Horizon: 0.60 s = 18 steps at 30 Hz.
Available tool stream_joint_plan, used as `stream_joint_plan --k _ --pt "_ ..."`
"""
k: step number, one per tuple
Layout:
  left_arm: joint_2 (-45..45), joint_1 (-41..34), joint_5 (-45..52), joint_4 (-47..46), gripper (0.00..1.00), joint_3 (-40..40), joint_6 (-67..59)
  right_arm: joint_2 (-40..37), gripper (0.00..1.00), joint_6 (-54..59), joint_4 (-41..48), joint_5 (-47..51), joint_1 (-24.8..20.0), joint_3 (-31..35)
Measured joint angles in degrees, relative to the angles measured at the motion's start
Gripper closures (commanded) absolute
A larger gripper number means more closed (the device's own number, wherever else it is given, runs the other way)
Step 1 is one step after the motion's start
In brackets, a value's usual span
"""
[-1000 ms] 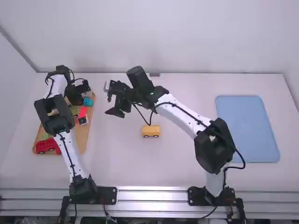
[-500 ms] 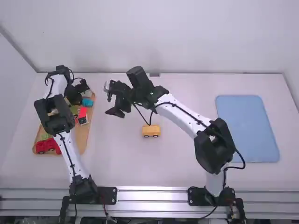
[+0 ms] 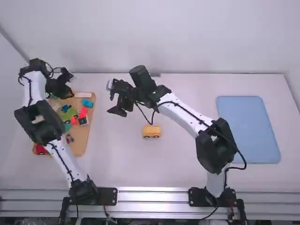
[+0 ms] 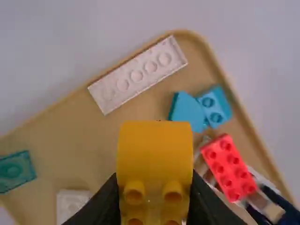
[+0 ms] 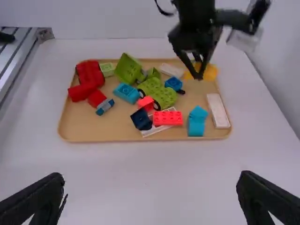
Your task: Assemble lego blocks to make yellow taxi
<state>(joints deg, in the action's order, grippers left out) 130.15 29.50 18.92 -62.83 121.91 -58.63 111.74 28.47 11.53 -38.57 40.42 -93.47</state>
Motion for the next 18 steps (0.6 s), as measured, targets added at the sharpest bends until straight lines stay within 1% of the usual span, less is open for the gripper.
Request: stream_joint_plan --k 2,4,5,6,7,9,10,14,15,18 --pt "-2.8 0.0 1.4 0.9 0.98 -2.9 -0.8 0.0 0.02 0.2 0.3 0.0 -0.2 0.0" --pt "-6.8 -1.1 2.6 3.6 0.98 -9.0 -2.0 0.0 0.02 0.0 0.9 0.1 -0.5 0.0" --pt "-9.1 -2.1 3.0 6.1 0.98 -13.4 -2.6 0.0 0.02 0.1 1.2 0.3 -0.6 0.0" --pt "-10.1 -2.6 3.2 7.3 0.98 -15.5 -2.9 0.0 0.02 0.0 1.3 0.4 -0.7 0.0" --pt "-12.6 -4.0 3.5 9.7 0.98 -20.3 -3.6 0.0 0.02 -0.2 1.5 0.8 -0.9 0.0" --pt "-16.1 -6.0 3.7 13.3 0.98 -26.6 -4.8 0.0 0.02 -1.0 1.9 1.5 -1.3 0.0" --pt "-19.1 -7.7 3.8 15.3 0.98 -31.5 -6.2 0.0 0.02 -1.4 2.4 1.8 -1.7 0.0" --pt "-29.4 -13.2 4.5 18.3 0.99 -43.7 -11.7 0.0 0.02 -2.2 5.1 2.4 -3.5 0.0" --pt "-31.6 -15.0 4.6 19.0 0.98 -45.8 -12.9 0.0 0.02 -2.1 6.3 2.5 -4.1 0.0" --pt "-34.1 -19.8 4.4 19.5 0.98 -48.9 -15.2 0.0 0.02 -1.5 9.2 3.7 -5.7 0.0"
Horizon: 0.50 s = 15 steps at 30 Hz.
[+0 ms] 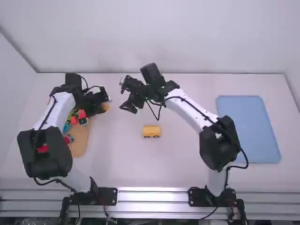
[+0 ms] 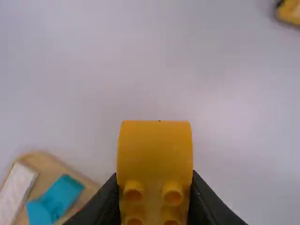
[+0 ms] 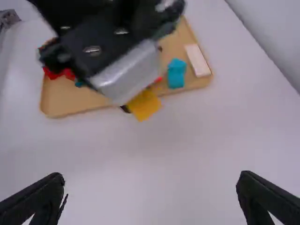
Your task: Assemble lego blocks to make yellow taxi
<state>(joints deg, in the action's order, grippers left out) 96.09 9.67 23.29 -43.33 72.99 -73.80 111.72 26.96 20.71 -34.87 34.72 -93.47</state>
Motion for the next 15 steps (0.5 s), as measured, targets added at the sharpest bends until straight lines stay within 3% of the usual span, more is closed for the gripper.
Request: stream_joint_plan --k 4,8,10,15 --pt "1.0 -8.2 -2.6 1.6 0.98 -2.4 -1.1 -2.5 0.02 -0.5 -2.6 5.5 -1.3 3.0" --pt "2.8 -15.7 -7.5 2.4 0.98 -3.6 -0.4 -10.3 0.02 -2.5 -9.8 15.1 -1.7 13.2" --pt "4.3 -19.9 -10.6 3.1 0.98 -3.6 0.3 -16.7 0.02 -6.1 -17.5 21.1 -1.4 21.7" --pt "8.0 -24.9 -11.6 5.7 0.98 -3.9 0.5 -26.5 0.02 -11.3 -28.3 25.9 -1.4 34.4"
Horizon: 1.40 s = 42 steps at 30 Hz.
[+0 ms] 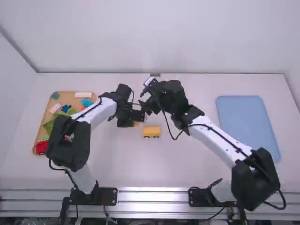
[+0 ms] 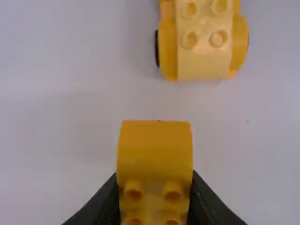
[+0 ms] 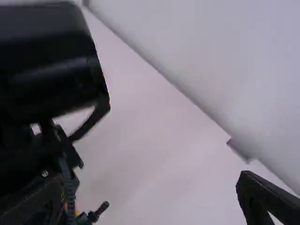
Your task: Assemble lego blocks to make yellow taxi
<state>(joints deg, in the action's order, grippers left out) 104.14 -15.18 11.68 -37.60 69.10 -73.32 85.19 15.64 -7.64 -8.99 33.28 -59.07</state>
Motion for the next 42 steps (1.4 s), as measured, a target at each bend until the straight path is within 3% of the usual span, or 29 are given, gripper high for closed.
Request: stream_joint_plan --k 7,14,17,18,19,20,21,28,33,38,42 --pt "7.1 -0.2 -5.4 2.3 0.98 -0.5 2.4 -7.2 0.02 -6.1 -6.7 1.7 -5.7 12.0" --pt "7.2 -0.2 -5.8 -1.5 0.98 -0.9 3.9 -9.2 0.02 -7.8 -7.3 -0.2 -8.7 13.6" --pt "7.2 -0.2 -5.7 -3.1 0.9 -0.9 4.3 -9.2 0.02 -8.2 -7.9 -0.8 -8.8 13.6" --pt "7.2 -0.2 -5.5 -3.6 0.76 -0.9 4.3 -9.3 0.02 -8.2 -8.3 -1.0 -8.8 13.6" --pt "7.2 -0.2 -5.0 -4.2 0.49 -0.9 4.4 -9.3 0.02 -8.2 -8.6 -1.0 -8.8 13.6" --pt "7.2 -0.2 -5.0 -4.2 0.38 -0.9 4.3 -9.3 0.02 -8.2 -8.7 -1.1 -8.8 13.6" --pt "7.2 -0.4 -4.4 -4.7 0.01 -0.9 4.3 -9.2 0.02 -8.2 -8.8 -1.2 -8.8 13.6" --pt "7.2 -0.4 -4.4 -7.0 0.01 -0.2 2.7 -9.3 0.02 -8.4 -8.9 -1.3 -8.8 13.6" --pt "7.2 -0.4 -3.2 -20.0 0.01 9.5 1.2 -9.2 0.02 -8.5 -10.0 -1.4 -8.8 13.6" --pt "6.1 1.9 7.6 -25.2 0.01 21.8 -3.2 -9.3 0.02 -9.3 -9.3 -1.4 -8.8 13.6" --pt "5.0 7.2 19.1 -25.3 0.01 21.9 -7.7 -9.2 0.02 -9.1 -7.6 -1.4 -8.8 13.6"
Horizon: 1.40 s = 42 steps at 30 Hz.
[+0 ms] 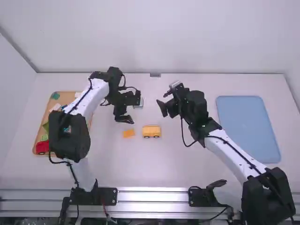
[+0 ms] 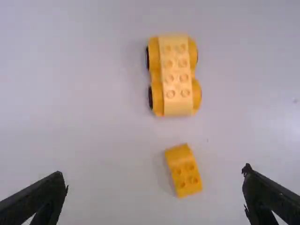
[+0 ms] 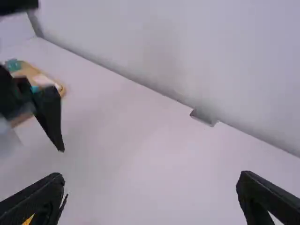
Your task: Assemble lego blocks to make yellow taxi
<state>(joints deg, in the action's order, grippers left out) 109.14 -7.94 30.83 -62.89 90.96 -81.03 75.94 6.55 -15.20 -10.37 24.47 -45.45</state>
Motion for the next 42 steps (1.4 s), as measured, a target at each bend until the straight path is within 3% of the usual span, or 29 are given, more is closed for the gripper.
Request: stream_joint_plan --k 6,11,17,20,29,30,32,33,37,42 --pt "-0.1 10.4 17.1 8.3 0.01 -12.9 -10.3 0.0 0.02 2.6 2.4 -2.8 -0.4 0.0" --pt "-0.1 17.2 26.7 25.5 0.01 -26.3 -8.8 0.0 0.02 3.6 2.6 -4.4 -2.1 0.0" --pt "-0.1 19.3 31.6 42.4 0.01 -37.9 -5.3 0.0 0.02 5.8 3.8 -6.5 -3.2 0.0" --pt "-0.1 19.0 32.2 52.3 0.01 -43.5 -1.9 0.0 0.02 8.9 3.8 -12.0 -4.3 0.0" --pt "0.0 18.8 31.0 65.9 0.02 -51.1 4.9 5.2 0.02 11.0 -0.8 -23.5 -8.1 0.0" --pt "0.2 18.7 30.9 66.8 0.04 -51.2 5.3 5.9 0.02 11.1 -1.8 -24.7 -8.3 0.0" --pt "1.1 18.0 30.6 68.2 0.24 -51.2 6.3 6.9 0.02 11.2 -2.4 -26.8 -8.6 0.0" --pt "1.2 17.8 30.5 68.1 0.26 -51.2 6.6 6.9 0.02 11.2 -2.4 -27.0 -8.6 0.0" --pt "1.7 17.4 29.7 67.7 0.36 -51.2 6.9 7.0 0.02 11.4 -2.6 -28.7 -8.4 0.0" --pt "2.3 17.4 28.0 68.1 0.35 -51.2 7.2 7.0 0.02 11.6 -2.6 -29.5 -7.7 0.0"
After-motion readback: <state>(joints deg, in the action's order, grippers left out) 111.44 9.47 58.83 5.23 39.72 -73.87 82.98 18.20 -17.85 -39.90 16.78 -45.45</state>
